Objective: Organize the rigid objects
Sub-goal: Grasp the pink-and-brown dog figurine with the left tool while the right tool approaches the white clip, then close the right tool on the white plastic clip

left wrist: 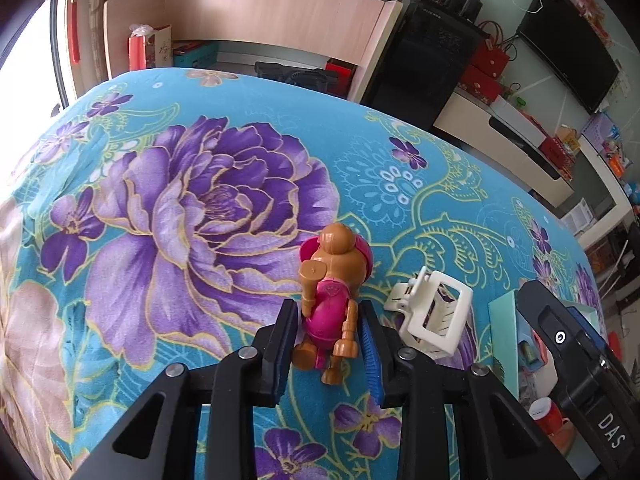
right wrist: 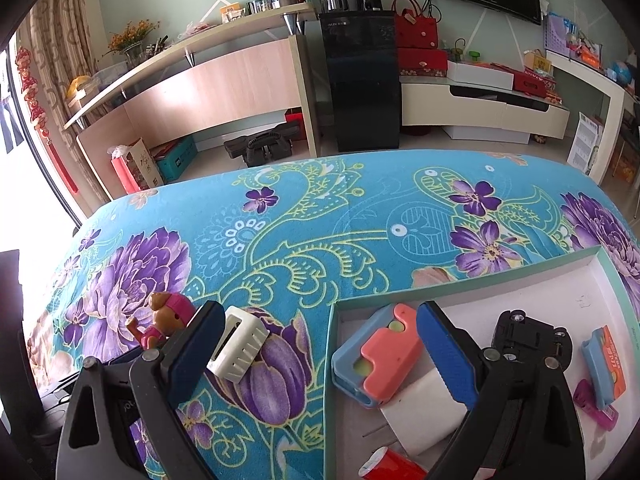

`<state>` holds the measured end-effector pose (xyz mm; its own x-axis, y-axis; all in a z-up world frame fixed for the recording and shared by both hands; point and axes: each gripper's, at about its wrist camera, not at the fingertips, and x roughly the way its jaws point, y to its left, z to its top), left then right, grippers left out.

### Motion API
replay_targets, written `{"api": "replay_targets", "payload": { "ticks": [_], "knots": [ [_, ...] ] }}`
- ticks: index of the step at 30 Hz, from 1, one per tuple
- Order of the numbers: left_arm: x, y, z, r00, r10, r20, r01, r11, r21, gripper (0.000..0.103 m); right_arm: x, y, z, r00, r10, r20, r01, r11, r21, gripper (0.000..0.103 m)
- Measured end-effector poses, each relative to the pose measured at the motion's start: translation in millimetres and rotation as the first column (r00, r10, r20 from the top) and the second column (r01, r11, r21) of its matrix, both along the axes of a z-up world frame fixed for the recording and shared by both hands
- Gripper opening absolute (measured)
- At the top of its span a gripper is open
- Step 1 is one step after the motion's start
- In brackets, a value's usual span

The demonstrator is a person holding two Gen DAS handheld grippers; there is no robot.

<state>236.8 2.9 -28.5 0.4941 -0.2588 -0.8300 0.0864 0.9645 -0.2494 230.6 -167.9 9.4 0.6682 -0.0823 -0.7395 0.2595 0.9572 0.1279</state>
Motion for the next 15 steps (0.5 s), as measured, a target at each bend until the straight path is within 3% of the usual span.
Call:
{"api": "replay_targets", "payload": {
  "ticks": [15],
  "knots": [
    [-8, 68, 3, 0.975, 0.222, -0.026, -0.221, 0.975, 0.020, 0.032, 9, 55, -7, 0.984, 0.179, 0.009, -0.178, 0.981, -0.079, 0.096]
  ]
}}
